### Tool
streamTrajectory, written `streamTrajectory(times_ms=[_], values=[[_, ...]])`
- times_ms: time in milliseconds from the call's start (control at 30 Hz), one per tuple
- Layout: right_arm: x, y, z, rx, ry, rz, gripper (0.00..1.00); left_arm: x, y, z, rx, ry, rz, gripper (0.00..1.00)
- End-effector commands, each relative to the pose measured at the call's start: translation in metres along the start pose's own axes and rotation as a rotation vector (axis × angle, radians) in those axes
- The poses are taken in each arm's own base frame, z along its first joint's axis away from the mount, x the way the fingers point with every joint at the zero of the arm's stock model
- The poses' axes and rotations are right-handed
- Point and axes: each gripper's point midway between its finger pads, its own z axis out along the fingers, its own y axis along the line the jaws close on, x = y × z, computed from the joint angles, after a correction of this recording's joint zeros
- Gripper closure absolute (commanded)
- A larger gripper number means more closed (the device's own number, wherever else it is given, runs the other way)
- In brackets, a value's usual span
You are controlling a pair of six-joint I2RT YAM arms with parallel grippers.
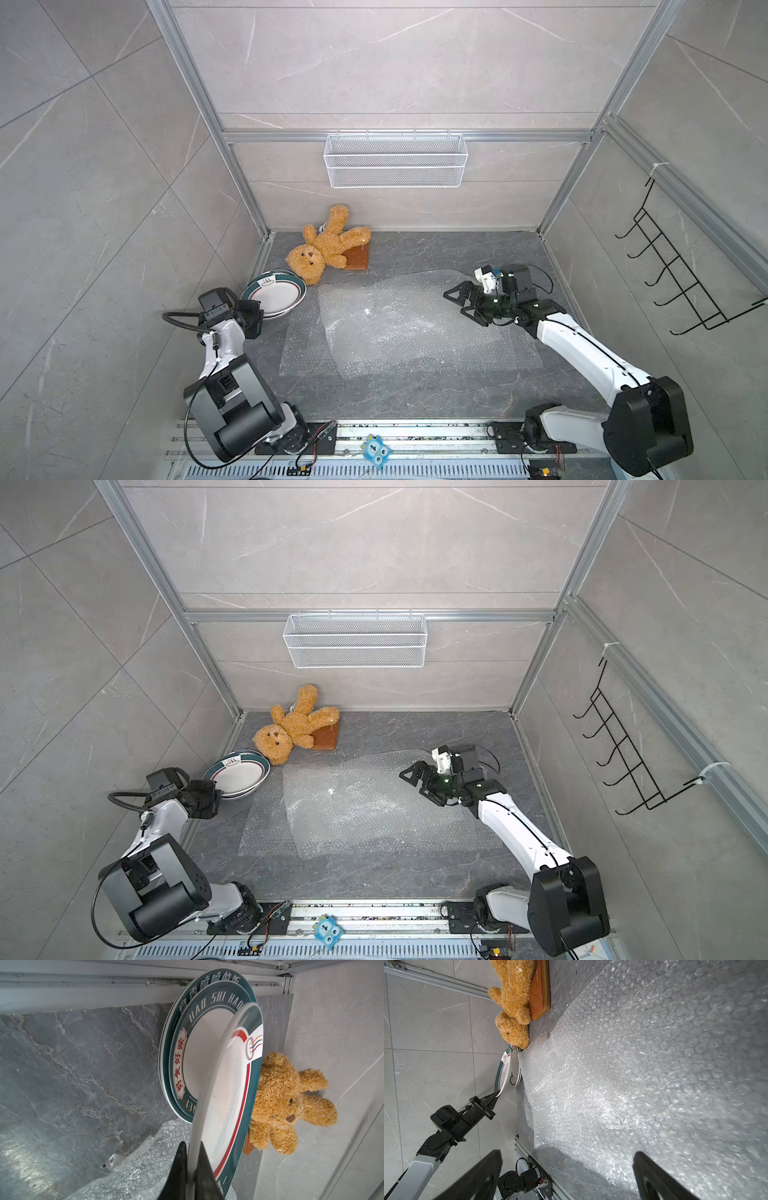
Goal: Unpack dinner plates from bubble wrap
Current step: Place the plate on the plate.
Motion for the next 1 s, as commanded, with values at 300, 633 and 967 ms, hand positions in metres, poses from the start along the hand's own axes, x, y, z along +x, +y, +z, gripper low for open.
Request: streamTrajectory(times_ms=[300, 633, 967], values=[[0.002, 0.004, 0.001, -0.014, 0.016, 0.007, 0.0, -0.028, -0.022, 0.008, 0.064, -0.079, 0.064, 1.0], [0.004, 0.001, 0.003, -0.009, 0.023, 0.014, 0.0, -0.03, -0.017, 0.018, 0.041, -0.067, 0.072, 1.0], [0.003, 0.0, 0.006, -0.011, 0.022, 0.017, 0.0, -0.019, -0.007, 0.017, -0.022, -0.002, 0.097, 0.77]])
